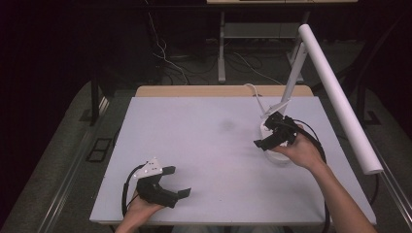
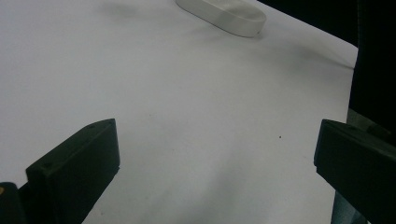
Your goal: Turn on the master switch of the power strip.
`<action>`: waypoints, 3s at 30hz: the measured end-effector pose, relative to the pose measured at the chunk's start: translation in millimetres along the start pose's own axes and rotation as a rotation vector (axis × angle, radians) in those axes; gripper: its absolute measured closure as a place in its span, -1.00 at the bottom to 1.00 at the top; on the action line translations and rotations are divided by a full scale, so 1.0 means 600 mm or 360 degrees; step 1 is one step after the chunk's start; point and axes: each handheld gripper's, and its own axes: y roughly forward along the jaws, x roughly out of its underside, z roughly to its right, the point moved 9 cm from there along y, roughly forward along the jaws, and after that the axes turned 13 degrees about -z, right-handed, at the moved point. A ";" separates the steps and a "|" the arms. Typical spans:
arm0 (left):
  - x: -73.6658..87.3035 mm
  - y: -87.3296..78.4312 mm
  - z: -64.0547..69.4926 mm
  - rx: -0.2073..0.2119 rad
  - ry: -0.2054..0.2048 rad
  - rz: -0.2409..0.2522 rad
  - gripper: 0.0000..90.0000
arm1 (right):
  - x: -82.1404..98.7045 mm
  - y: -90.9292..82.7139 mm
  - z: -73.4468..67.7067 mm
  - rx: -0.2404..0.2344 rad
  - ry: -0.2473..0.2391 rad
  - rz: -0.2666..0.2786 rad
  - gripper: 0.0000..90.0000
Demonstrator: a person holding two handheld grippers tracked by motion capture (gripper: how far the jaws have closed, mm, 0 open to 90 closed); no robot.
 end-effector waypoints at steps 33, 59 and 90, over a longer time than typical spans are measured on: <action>0.001 0.000 -0.001 0.0003 -0.0001 -0.0009 -1.00 | -0.035 0.028 0.051 0.0244 -0.0027 -0.0190 0.98; 0.003 -0.001 -0.003 0.0012 -0.0014 -0.0017 -1.00 | -0.046 0.082 0.088 0.0383 0.0066 -0.0264 0.98; 0.005 -0.002 -0.005 0.0007 -0.0003 -0.0025 -1.00 | -0.035 0.110 0.107 0.0361 0.0141 -0.0370 0.98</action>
